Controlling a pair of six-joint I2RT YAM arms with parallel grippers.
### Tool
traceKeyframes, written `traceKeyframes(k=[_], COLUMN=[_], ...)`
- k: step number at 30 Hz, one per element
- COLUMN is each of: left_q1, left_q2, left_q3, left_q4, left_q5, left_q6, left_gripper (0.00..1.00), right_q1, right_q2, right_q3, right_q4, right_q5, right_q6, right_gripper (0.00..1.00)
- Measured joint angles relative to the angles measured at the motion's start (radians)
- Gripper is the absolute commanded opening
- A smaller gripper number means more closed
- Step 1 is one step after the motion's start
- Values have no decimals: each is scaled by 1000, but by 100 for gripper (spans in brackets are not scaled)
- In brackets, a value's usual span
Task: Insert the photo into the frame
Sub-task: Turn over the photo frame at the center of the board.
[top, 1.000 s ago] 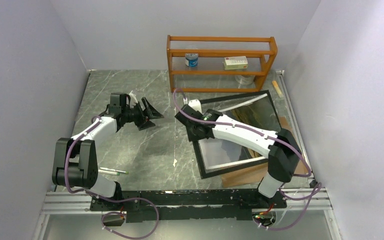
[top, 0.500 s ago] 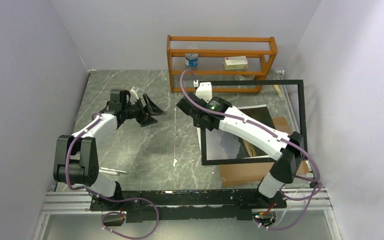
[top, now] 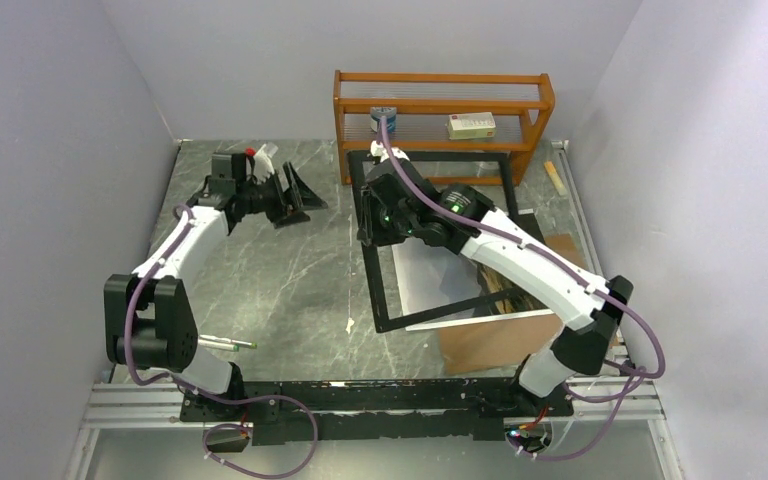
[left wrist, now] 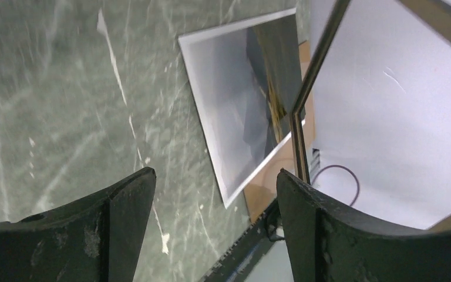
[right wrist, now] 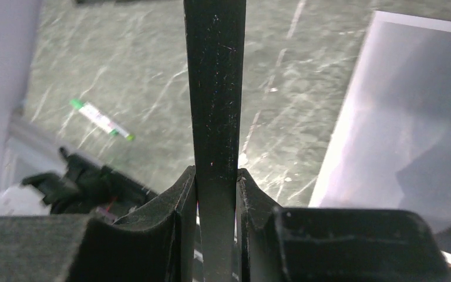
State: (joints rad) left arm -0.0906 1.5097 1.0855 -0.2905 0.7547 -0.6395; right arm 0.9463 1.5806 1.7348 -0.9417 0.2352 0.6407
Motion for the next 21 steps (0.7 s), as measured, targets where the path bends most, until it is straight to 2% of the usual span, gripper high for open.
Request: traceKeyframes(k=[5,8,13,17,21], left_q1=[15,22,21,5,-72], left_q2=[-11,-42,-149,-172,-171], left_q3=[141,174,80,57,44], left_q4=[-39,18,325,515,631], left_q5=[13,65,184,259,304], left_q6=[111,182,244,265,316], left_gripper=[78,78,79,81,81], right_q1=[1,-3,-40,-118,-180], right_q2=[-56,-84,-121,-150,-172], right_q3=[11,33,64,65,65], right_q4=[16,16,41,87,137], right_q5=[-192,-302,-488,-658,-789], right_q6=[-41,-49,-39,6,72], right_gripper=[4,4,4,4,4])
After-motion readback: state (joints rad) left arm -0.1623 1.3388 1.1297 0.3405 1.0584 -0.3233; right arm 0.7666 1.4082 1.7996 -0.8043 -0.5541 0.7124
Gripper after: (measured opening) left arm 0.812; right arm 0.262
